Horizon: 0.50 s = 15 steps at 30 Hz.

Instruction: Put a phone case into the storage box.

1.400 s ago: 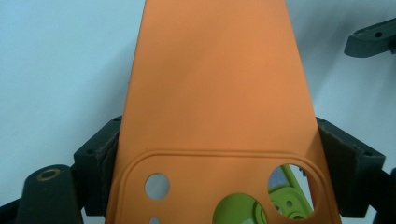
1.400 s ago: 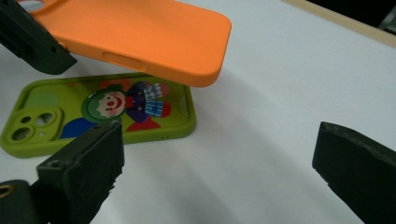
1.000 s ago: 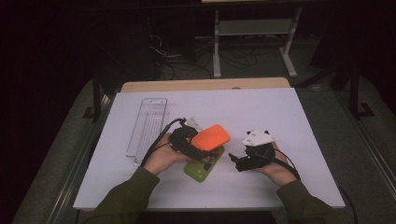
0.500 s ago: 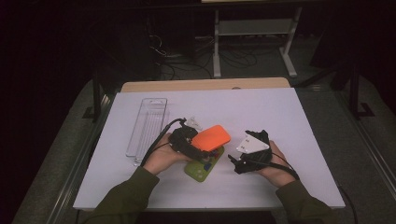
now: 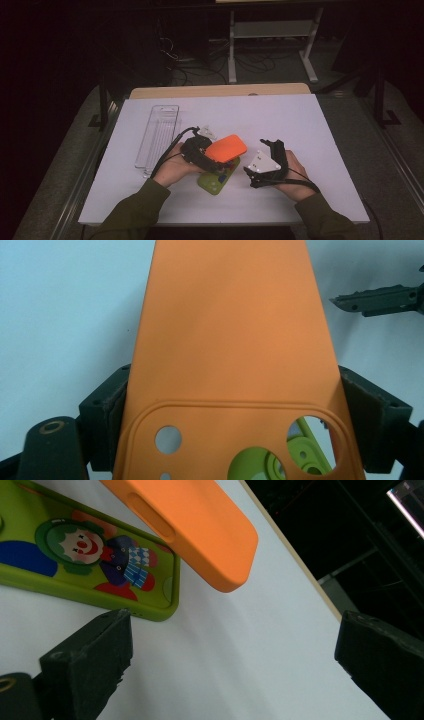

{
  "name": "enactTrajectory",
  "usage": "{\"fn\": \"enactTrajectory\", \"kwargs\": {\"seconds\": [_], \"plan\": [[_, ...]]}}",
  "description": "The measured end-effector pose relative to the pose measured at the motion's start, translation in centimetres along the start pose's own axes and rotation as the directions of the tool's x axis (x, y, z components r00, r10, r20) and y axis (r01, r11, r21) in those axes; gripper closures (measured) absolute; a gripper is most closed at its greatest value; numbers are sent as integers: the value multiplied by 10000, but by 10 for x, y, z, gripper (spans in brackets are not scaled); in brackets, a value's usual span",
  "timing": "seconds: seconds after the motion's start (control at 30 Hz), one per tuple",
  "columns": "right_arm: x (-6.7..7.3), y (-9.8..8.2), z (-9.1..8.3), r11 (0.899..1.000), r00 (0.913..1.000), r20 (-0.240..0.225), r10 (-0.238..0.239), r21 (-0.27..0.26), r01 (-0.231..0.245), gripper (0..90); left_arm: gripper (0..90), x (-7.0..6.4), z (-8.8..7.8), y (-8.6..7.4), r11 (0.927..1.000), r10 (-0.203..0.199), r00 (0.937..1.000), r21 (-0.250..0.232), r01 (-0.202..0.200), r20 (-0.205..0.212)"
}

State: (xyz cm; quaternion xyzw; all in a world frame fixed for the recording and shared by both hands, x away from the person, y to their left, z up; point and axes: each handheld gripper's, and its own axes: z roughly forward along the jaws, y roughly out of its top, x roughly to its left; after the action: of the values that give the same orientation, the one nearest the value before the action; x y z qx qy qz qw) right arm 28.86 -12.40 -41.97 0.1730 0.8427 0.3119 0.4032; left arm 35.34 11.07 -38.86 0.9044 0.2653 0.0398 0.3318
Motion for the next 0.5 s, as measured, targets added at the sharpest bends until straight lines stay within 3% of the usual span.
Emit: {"fn": "enactTrajectory", "kwargs": {"seconds": [0.17, 0.4, 0.5], "plan": [[3, 1, 0, 9995, 9995, 76, -305, 3, 305, 16, 157, 0, 0, 0, 10000, -38, 10000, -51, 38, -12], [6, 2, -1, 9946, 9931, 586, -1016, -133, 1026, 16, 157, 0, -1, 0, 10000, 2, 10000, 15, -2, 25], [8, 3, -2, 9937, 9917, 665, -1099, -139, 1111, 16, 157, 0, -1, 0, 10000, -61, 10000, 23, 61, 76]]}}
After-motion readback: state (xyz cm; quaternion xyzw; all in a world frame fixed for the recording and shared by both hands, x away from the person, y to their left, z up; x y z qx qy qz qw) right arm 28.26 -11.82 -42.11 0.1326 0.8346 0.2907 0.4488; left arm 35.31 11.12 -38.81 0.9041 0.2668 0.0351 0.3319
